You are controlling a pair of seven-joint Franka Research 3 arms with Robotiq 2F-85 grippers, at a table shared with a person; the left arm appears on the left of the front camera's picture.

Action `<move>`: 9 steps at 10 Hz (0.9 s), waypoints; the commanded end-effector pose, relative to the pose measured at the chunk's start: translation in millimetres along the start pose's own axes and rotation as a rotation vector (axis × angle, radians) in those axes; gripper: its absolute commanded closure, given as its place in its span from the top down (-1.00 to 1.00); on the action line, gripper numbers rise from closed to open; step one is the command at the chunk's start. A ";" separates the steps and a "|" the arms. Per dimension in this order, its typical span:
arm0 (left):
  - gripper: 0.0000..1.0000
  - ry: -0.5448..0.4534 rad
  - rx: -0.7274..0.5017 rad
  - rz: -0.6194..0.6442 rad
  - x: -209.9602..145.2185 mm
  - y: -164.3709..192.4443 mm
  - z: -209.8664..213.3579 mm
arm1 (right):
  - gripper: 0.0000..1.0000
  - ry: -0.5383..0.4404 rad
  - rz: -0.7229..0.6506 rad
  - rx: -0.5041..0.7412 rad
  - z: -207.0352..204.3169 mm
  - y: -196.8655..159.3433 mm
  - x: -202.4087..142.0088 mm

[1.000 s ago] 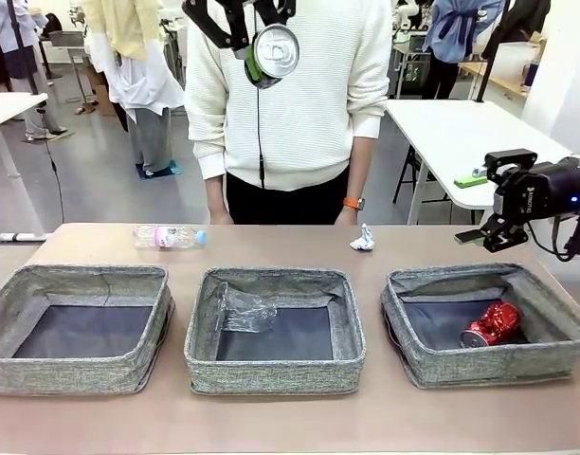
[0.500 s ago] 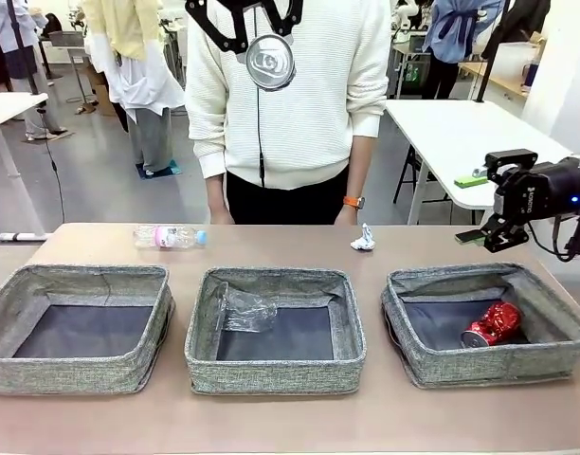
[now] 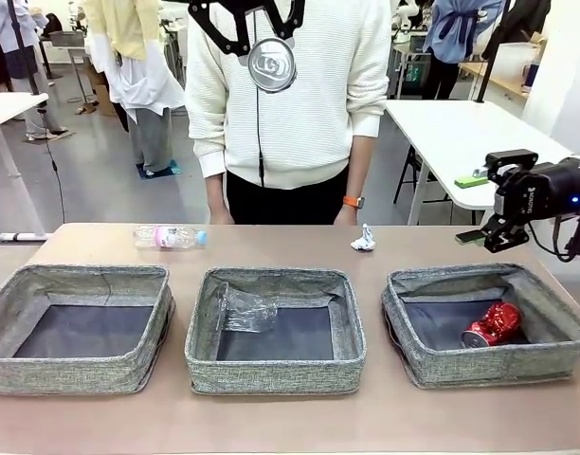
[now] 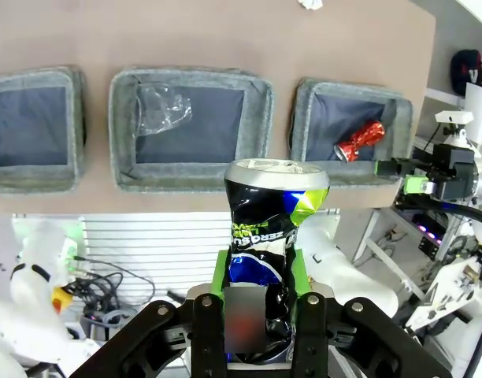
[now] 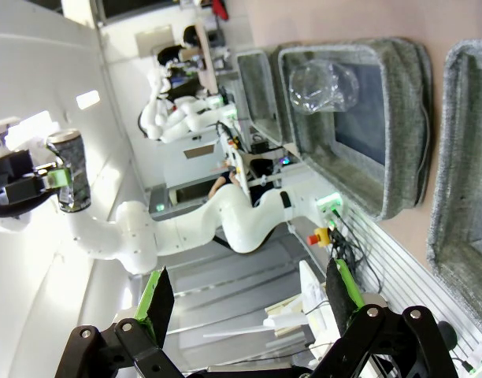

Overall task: Sort the waste into the appropriate baskets.
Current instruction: Pick up the waste item pointed out by the person, then place the picked waste into the Fabric basket indicated by the person.

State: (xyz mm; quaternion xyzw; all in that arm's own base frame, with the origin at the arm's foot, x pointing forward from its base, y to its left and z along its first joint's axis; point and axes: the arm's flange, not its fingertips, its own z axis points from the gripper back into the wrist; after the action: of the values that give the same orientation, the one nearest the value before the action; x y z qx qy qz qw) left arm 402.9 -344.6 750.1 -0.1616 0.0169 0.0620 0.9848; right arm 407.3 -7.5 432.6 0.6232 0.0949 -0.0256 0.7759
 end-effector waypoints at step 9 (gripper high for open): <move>-0.32 0.007 -0.006 0.001 -2.1 1.9 3.7 | 1.00 -0.003 0.008 -0.001 -1.7 0.7 -1.7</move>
State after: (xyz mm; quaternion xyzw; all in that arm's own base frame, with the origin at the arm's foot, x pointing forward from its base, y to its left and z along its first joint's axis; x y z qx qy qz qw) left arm 402.9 -344.7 749.9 -0.1616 0.0171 0.0619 0.9848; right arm 407.4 -7.5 432.6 0.6232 0.0949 -0.0256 0.7759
